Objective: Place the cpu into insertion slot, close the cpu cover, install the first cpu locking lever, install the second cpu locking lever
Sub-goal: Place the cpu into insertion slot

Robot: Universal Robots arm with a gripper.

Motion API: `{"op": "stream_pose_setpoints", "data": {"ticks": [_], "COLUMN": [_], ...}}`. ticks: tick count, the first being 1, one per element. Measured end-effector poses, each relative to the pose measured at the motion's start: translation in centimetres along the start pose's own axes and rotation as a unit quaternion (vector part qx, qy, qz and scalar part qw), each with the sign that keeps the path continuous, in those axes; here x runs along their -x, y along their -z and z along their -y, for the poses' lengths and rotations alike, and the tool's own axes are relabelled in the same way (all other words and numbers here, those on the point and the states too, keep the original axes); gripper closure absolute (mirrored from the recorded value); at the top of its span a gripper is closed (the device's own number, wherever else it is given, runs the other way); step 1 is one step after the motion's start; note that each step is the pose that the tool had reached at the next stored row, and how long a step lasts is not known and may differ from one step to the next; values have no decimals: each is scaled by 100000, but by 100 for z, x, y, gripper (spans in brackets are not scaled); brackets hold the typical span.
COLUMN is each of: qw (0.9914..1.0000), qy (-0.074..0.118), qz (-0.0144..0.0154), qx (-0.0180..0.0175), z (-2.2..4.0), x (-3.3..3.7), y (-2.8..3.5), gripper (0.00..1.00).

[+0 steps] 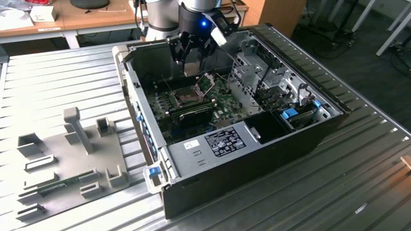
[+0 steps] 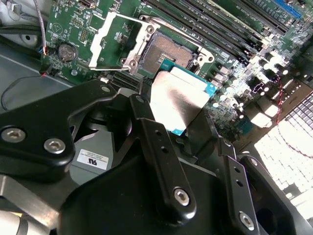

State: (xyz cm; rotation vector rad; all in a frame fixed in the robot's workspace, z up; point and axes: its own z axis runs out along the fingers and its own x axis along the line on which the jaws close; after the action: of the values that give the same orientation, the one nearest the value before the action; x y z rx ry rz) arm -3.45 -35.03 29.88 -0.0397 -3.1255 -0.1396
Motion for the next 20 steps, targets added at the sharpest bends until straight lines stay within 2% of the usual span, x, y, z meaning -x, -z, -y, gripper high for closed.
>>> {"op": "stream_pose_setpoints", "data": {"ticks": [20], "qw": [100000], "qy": [1], "qz": [-3], "qx": [105], "z": [0], "x": [17], "y": [-1], "gripper": [46]}}
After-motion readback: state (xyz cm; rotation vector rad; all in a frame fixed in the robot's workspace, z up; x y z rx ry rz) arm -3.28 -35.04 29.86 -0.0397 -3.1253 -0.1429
